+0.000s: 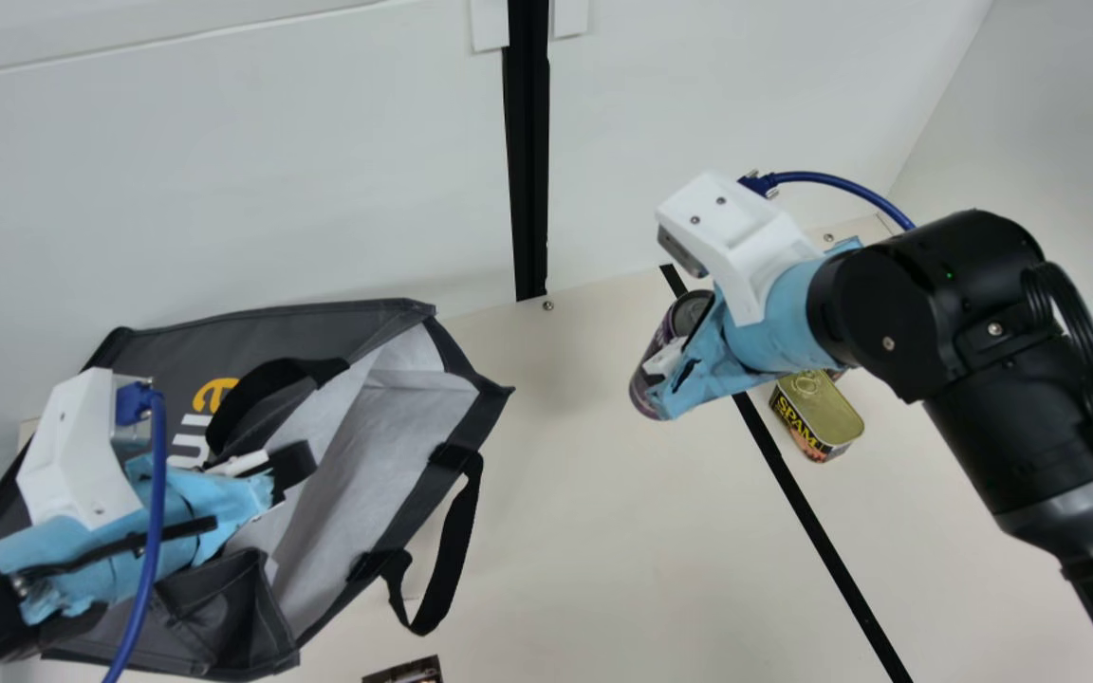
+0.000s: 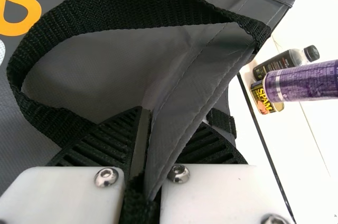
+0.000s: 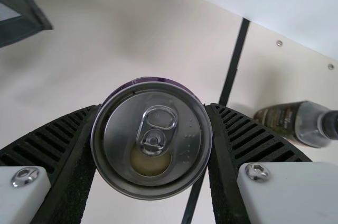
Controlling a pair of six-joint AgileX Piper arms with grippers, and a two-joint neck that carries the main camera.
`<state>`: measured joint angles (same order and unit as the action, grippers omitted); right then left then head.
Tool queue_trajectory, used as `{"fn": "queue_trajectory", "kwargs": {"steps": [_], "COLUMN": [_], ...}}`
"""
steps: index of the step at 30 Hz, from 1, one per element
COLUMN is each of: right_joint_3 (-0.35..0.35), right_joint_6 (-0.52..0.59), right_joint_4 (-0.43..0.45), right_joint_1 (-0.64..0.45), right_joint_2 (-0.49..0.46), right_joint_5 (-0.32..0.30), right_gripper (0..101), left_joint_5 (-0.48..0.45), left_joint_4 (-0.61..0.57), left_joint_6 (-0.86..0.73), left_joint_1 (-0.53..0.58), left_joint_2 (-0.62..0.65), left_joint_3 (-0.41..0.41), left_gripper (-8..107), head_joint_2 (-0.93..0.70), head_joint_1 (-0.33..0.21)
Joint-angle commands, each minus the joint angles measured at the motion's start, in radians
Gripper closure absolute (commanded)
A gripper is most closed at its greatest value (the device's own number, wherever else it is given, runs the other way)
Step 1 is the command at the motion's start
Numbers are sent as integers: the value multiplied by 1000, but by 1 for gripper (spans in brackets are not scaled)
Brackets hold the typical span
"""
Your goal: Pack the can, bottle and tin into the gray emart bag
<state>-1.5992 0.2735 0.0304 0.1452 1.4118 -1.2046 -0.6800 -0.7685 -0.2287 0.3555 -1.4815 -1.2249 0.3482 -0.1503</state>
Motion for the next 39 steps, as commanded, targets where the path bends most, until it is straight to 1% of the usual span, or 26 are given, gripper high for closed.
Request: {"fn": "queue_trajectory", "kwargs": {"steps": [1, 11, 27, 32, 39], "right_joint_3": [-2, -5, 18, 27, 12], "right_joint_6": [4, 17, 25, 30, 37], "right_joint_4": [-9, -52, -95, -113, -146], "right_joint_1": [11, 71, 166, 188, 199], "right_joint_2": [1, 1, -16, -29, -51], "right_joint_5": [-4, -15, -15, -15, -15], "right_gripper": [101, 101, 101, 101, 101], "left_joint_5": [0, 0, 0, 0, 0], "left_joint_4": [0, 0, 0, 0, 0], "left_joint_6": [0, 0, 0, 0, 0], "left_joint_1": [0, 0, 0, 0, 0], "left_joint_2": [0, 0, 0, 0, 0], "left_joint_3": [0, 0, 0, 0, 0], "left_gripper": [89, 89, 89, 89, 89], "head_joint_2": [1, 1, 1, 1, 1], "head_joint_1": [-24, -24, -24, -24, -24]}}
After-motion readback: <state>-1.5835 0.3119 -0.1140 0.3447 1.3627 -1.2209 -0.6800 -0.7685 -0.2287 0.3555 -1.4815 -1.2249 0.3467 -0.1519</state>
